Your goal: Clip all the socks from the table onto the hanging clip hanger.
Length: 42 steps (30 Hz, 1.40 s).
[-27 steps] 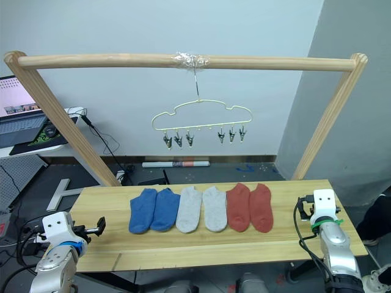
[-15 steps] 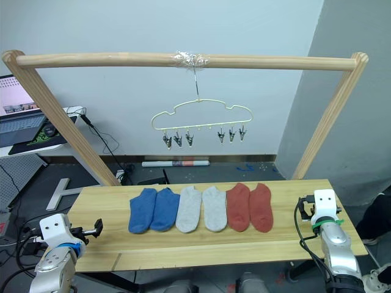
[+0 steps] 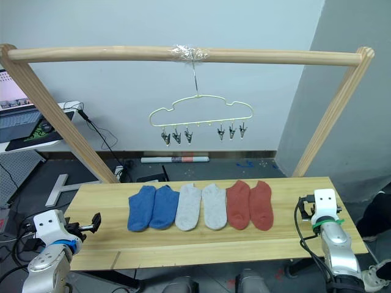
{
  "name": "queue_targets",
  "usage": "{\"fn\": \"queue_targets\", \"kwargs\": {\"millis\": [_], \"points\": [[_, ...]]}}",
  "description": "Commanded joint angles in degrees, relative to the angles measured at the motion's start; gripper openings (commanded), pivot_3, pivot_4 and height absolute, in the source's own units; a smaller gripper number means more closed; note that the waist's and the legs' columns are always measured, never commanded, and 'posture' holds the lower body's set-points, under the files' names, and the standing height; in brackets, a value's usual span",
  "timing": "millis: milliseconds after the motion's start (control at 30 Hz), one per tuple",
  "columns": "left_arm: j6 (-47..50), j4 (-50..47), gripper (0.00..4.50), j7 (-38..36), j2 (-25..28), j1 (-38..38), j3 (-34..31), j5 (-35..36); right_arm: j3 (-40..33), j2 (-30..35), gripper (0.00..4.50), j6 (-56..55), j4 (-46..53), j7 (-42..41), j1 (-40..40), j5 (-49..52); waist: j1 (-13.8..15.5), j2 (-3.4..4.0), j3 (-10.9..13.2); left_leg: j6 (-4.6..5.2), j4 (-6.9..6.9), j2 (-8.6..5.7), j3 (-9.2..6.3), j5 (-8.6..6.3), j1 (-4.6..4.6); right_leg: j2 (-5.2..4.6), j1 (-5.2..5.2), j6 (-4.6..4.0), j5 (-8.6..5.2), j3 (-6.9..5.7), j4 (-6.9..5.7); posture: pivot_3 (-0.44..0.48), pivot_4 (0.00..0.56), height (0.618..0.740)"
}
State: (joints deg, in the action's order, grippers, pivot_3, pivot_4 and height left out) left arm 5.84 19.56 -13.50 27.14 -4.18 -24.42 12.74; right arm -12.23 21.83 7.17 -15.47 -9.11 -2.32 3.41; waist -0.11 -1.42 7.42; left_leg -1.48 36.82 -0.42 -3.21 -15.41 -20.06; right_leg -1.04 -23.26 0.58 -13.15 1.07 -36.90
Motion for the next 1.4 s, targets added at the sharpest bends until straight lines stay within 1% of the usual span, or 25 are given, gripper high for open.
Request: {"fn": "queue_targets", "kwargs": {"millis": [33,100,200,300,367,433,533,567,600,633,767,933,967,1067,1100,1233,1400], "points": [[-0.6,-8.2,4.49,-1.2,1.0,-2.8,-2.0,1.3,0.2,0.9,4.50,-1.3,4.7,0.2,0.5,-1.3,-0.1,0.02,0.0,-0.03,0.00,0.01,0.01,-0.03,0.00,0.00,-0.01,0.00,0.00,0.01,0.00,0.029,0.098,0.740],[0.0,-13.2,4.49,-1.9,0.6,-4.7,-2.2,2.3,1.7,0.8,4.50,-1.3,8.1,-1.0,0.6,-1.6,-0.1,0.01,0.1,-0.08,-0.02,0.02,0.02,-0.07,0.00,-0.01,-0.03,0.00,0.00,0.02,0.01,0.029,0.098,0.740],[1.0,-19.6,4.49,-3.9,0.7,-6.0,-0.1,2.7,4.3,0.6,4.50,-0.3,12.5,-4.7,0.0,-0.5,-0.2,0.09,0.2,-0.12,-0.01,0.06,0.01,-0.10,-0.02,-0.01,-0.05,-0.04,-0.03,0.02,0.02,0.025,0.102,0.740],[1.9,-25.2,4.49,-6.9,-0.4,-4.6,2.7,4.7,7.6,1.3,4.50,0.3,15.5,-10.1,-1.7,0.6,-0.2,0.07,0.4,-0.11,0.01,0.07,0.02,-0.10,0.00,0.00,-0.04,-0.07,-0.05,-0.06,0.02,0.027,0.107,0.740],[2.3,-26.9,4.49,-8.0,-0.9,-4.0,3.5,5.6,8.1,1.3,4.50,1.2,16.1,-11.7,-2.4,1.4,-0.1,0.04,0.5,-0.11,0.06,0.07,0.06,-0.10,-0.02,0.00,-0.03,-0.07,-0.06,-0.06,0.03,0.027,0.107,0.740],[2.4,-27.8,4.49,-8.1,-1.0,-2.8,4.9,4.7,9.1,1.6,4.50,1.8,16.7,-13.6,-3.5,1.8,-0.1,0.00,0.5,-0.11,0.08,0.05,0.06,-0.10,-0.03,0.00,-0.02,-0.07,-0.06,-0.06,0.03,0.019,0.116,0.740],[4.7,-33.0,4.49,-7.7,-3.3,2.9,10.0,5.8,11.0,1.5,4.50,3.8,20.1,-18.9,-7.4,5.1,0.0,-0.11,1.2,-0.11,0.07,0.03,0.04,-0.10,-0.08,0.01,-0.03,-0.06,-0.05,-0.08,0.03,0.018,0.119,0.740],[5.3,-34.1,4.31,-7.9,-3.9,4.9,11.9,5.3,11.6,1.5,4.50,4.2,21.2,-20.2,-8.4,5.9,0.0,-0.11,1.3,-0.10,0.13,0.02,-0.02,-0.09,-0.22,0.08,-0.09,-0.05,-0.05,-0.11,0.03,0.014,0.124,0.740],[5.8,-34.7,4.10,-8.0,-4.2,5.9,13.0,4.9,11.9,1.5,4.50,4.5,21.8,-20.9,-9.0,6.3,0.0,-0.10,1.3,-0.10,0.18,0.02,-0.02,-0.08,-0.41,0.23,-0.22,0.13,0.06,-0.12,0.01,0.014,0.124,0.740],[6.4,-34.6,3.93,-7.2,-4.9,7.4,13.6,4.5,12.5,1.7,4.50,4.3,22.3,-21.9,-9.3,6.4,0.0,-0.10,1.3,-0.10,0.19,0.01,-0.03,-0.08,-0.49,0.27,-0.26,0.34,0.19,-0.10,0.01,0.014,0.124,0.740],[8.4,-32.0,2.70,-5.2,-6.6,13.5,16.6,2.3,14.5,1.0,4.50,6.7,25.3,-25.9,-11.9,9.8,-0.2,-0.10,1.3,-0.11,0.08,0.02,-0.07,-0.11,-0.55,0.30,-0.32,0.44,0.17,-0.11,0.05,-0.002,0.130,0.740],[7.4,-28.0,2.70,-2.8,-9.4,17.7,17.7,0.1,15.5,0.0,4.50,9.6,28.5,-29.4,-14.1,14.4,-0.3,-0.03,1.4,-0.10,0.12,0.03,-0.06,-0.12,-0.74,0.31,-0.51,0.47,0.15,-0.09,0.02,-0.002,0.130,0.740],[6.9,-27.1,2.70,-2.3,-9.9,18.5,17.7,-0.2,15.6,-0.5,4.50,10.1,29.0,-29.7,-14.8,15.2,-0.3,-0.04,1.4,-0.10,0.13,0.03,-0.07,-0.12,-0.74,0.31,-0.51,0.47,0.15,-0.10,0.02,-0.019,0.134,0.740],[4.5,-22.3,2.70,1.1,-12.1,22.9,18.4,-2.7,18.4,-1.3,4.50,11.8,31.3,-32.2,-19.3,16.8,-0.3,-0.05,1.6,-0.10,0.15,0.01,-0.09,-0.12,-0.74,0.31,-0.50,0.47,0.15,-0.11,0.00,-0.019,0.134,0.740],[3.6,-20.7,2.70,2.4,-12.5,23.9,18.4,-3.9,19.1,-1.7,4.50,11.8,31.1,-32.4,-20.3,16.6,-0.3,-0.05,1.6,-0.10,0.17,0.01,-0.10,-0.12,-0.74,0.31,-0.50,0.47,0.16,-0.12,-0.01,-0.031,0.137,0.740],[-0.4,-15.4,2.70,4.9,-13.7,25.6,18.7,-6.9,20.0,-2.8,4.50,11.7,30.3,-32.2,-21.5,16.6,-0.4,-0.06,1.6,-0.10,0.16,0.00,-0.12,-0.12,-0.73,0.31,-0.49,0.49,0.17,-0.14,-0.02,-0.028,0.142,0.740],[-4.8,-8.1,2.70,6.2,-14.9,29.2,18.9,-8.5,21.0,-2.9,4.50,11.8,30.9,-33.0,-21.7,16.4,-0.4,-0.09,1.7,-0.11,0.15,-0.04,-0.13,-0.12,-0.80,0.21,-0.52,0.48,0.18,-0.16,0.01,-0.033,0.144,0.740]]}}
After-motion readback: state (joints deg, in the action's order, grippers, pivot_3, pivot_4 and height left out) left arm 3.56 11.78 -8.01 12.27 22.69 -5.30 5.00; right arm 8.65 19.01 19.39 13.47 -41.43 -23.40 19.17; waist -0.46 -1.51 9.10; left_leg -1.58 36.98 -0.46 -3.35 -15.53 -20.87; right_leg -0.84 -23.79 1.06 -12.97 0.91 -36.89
